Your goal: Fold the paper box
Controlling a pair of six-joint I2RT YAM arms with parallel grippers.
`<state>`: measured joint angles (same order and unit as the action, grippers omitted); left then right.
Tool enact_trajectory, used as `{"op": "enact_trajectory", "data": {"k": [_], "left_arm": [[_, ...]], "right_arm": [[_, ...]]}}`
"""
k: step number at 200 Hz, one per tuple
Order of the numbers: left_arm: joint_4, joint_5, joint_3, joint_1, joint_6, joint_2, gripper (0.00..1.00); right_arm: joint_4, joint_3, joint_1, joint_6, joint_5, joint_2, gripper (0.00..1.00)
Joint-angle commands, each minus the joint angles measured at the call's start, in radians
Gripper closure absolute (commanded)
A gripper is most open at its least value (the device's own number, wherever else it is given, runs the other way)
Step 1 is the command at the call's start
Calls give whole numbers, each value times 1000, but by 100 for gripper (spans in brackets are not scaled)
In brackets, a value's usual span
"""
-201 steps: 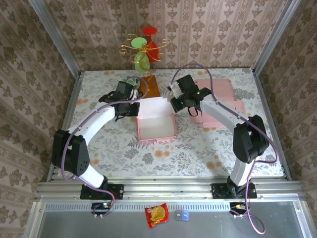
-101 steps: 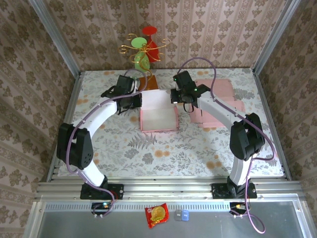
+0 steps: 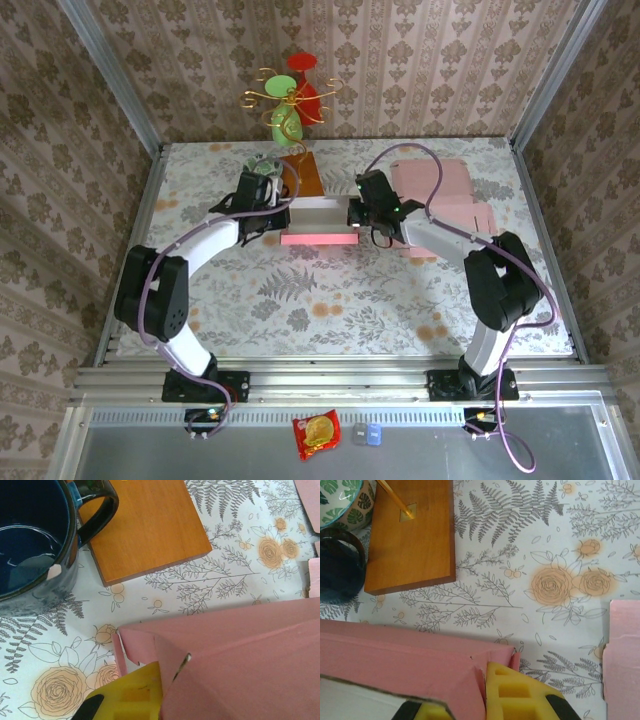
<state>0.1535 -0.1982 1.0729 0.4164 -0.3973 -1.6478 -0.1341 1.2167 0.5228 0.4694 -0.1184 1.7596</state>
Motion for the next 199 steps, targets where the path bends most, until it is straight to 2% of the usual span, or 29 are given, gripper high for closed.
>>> {"op": "enact_trajectory", "data": {"k": [1,35,78,91,96,130,156,172,199], "left_arm": [[-121,-95,-49,15,-4,67,100],[-162,-97,-130,16,-1,99,100],[-176,-29,-213,33,-7,140,100],[-178,1,-237,34,-12,157,100],[-179,13,-245,64,-13,164,100],[-184,97,-300,110,-24,201,100],[-183,156,-331,138,-39,217,100],[-190,172,-338,145,-50,222,100],[-190,186,-332,155,-55,220,100]], "right_arm": [[121,-55,45,18,3,-62,100],[206,-163,69,-6,-25,-105,100],[130,-175,120,-5,-58,-136,100],[93,-179,131,34,-74,-151,92],[80,-181,132,53,-77,-160,88],[14,-206,141,207,-75,-240,62],[-26,-231,141,343,-50,-319,46],[-10,-270,141,448,-30,-360,39],[36,-336,143,605,-9,-449,33]]}}
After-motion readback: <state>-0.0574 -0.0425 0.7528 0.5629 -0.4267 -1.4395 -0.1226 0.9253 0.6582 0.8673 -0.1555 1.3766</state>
